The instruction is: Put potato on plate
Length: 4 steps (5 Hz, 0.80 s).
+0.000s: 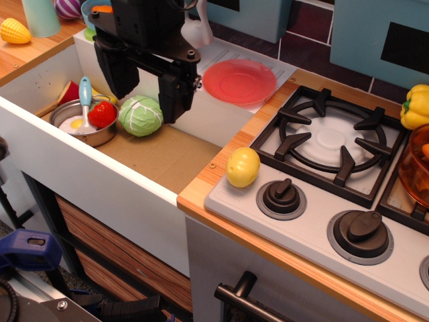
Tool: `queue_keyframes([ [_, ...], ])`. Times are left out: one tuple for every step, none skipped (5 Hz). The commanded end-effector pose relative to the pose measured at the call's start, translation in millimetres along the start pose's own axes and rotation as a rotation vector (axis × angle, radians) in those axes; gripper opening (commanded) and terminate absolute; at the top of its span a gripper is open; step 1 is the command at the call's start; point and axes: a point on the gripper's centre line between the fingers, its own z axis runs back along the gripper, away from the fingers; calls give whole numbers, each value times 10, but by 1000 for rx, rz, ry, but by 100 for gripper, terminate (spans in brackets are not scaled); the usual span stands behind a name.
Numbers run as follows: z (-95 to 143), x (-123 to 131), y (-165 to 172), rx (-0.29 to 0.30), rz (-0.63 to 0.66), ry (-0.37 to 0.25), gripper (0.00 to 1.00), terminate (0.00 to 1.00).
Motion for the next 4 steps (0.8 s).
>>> queue_keyframes([
  [0,0,0,0,0,0,100,0],
  [-135,62,-203,-16,9,-42,100,0],
  [-296,114,-397,-35,25,-57,100,0],
  [-485,247,-560,-51,37,-76,100,0],
])
